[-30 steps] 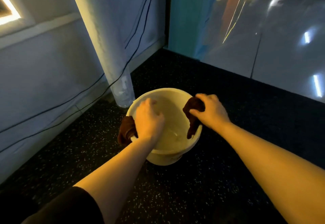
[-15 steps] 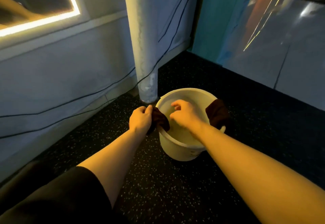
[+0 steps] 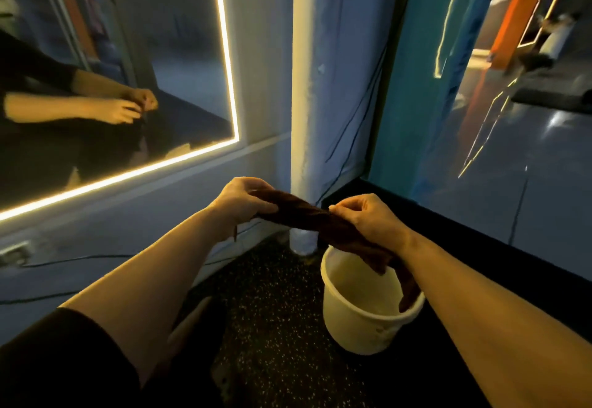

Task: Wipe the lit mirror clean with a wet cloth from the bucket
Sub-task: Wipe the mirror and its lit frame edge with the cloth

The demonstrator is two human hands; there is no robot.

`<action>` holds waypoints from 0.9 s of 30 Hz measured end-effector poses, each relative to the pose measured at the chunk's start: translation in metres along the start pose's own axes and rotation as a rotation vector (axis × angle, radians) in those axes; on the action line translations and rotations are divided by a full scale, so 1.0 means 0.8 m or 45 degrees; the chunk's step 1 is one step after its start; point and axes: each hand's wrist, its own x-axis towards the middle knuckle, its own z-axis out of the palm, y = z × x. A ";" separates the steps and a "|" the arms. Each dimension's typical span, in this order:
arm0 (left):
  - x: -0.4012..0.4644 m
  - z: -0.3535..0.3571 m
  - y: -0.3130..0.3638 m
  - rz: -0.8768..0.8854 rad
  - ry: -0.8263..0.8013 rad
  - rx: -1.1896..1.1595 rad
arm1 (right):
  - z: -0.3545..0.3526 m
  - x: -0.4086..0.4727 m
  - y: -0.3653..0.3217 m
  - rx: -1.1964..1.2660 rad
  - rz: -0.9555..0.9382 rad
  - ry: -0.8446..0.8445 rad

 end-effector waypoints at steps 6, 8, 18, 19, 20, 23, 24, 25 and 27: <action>-0.062 -0.055 0.042 0.187 -0.073 0.435 | 0.002 -0.030 -0.079 -0.024 0.110 -0.207; -0.086 -0.075 0.050 0.201 -0.144 0.361 | -0.005 -0.040 -0.101 -0.031 0.117 -0.169; -0.137 -0.111 0.060 0.266 0.219 -0.364 | -0.015 -0.071 -0.168 0.809 0.274 -0.120; -0.141 -0.103 0.063 0.151 0.268 -0.475 | -0.007 -0.072 -0.175 0.836 0.229 -0.104; -0.145 -0.093 0.065 -0.020 0.254 -0.604 | 0.004 -0.073 -0.182 0.847 0.179 -0.084; -0.152 -0.061 0.057 -0.483 -0.141 -1.128 | 0.037 -0.073 -0.192 0.812 0.151 -0.042; -0.152 -0.053 0.050 -0.536 -0.212 -1.279 | 0.045 -0.070 -0.188 0.784 0.166 -0.073; -0.150 -0.045 0.043 -0.521 -0.210 -1.327 | 0.053 -0.065 -0.182 0.770 0.187 -0.105; -0.137 -0.035 0.029 -0.387 -0.066 -1.324 | 0.063 -0.052 -0.163 0.819 0.242 -0.133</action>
